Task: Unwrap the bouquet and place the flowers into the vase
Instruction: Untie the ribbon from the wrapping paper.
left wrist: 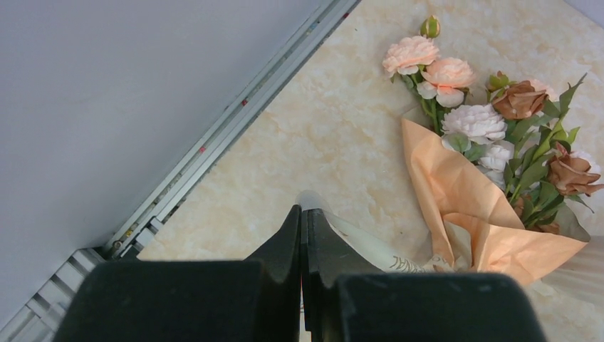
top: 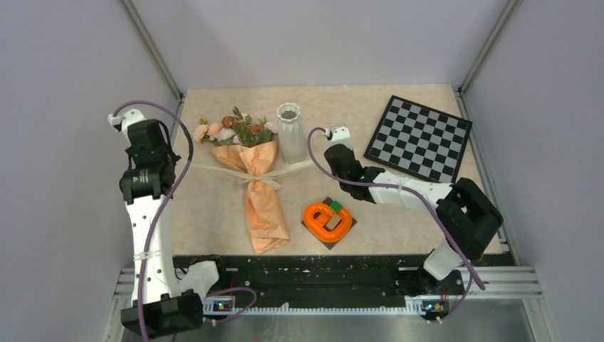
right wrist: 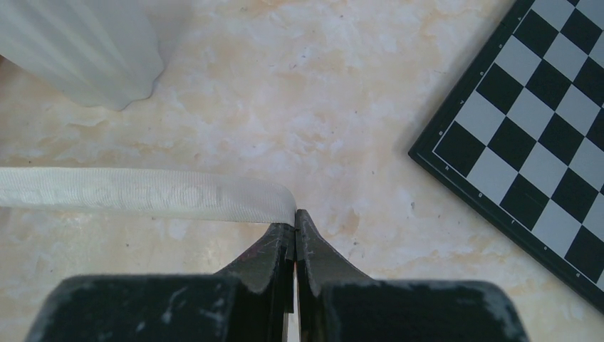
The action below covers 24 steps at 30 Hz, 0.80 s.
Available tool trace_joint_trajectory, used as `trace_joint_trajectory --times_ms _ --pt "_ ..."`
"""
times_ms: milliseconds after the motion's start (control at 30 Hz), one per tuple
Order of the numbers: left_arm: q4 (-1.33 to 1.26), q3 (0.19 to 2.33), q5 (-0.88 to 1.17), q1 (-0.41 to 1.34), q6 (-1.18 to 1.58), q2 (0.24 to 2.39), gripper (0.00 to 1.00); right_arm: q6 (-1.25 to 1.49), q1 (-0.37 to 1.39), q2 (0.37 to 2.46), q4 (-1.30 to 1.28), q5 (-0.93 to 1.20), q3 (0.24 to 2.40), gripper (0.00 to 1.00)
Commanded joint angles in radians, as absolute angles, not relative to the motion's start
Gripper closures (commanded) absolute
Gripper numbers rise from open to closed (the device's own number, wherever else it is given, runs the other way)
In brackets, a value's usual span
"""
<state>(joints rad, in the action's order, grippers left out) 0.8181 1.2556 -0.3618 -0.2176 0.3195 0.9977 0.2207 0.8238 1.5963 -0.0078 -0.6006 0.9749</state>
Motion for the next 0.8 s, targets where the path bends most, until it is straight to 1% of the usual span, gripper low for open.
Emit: trace_joint_trajectory --times_ms 0,400,533,767 --pt "0.799 1.315 -0.434 -0.23 0.281 0.992 1.0 0.229 0.805 1.538 -0.027 -0.636 0.963 1.0" --pt "0.812 1.393 -0.533 -0.231 0.238 0.983 1.0 0.233 0.8 1.529 -0.039 -0.643 0.957 1.0" --pt "0.798 1.397 -0.541 -0.231 0.239 0.986 1.0 0.242 0.796 1.531 -0.041 -0.643 0.953 1.0" --pt "0.763 1.43 -0.612 -0.233 0.21 1.004 1.0 0.243 0.79 1.528 -0.051 -0.641 0.947 1.0"
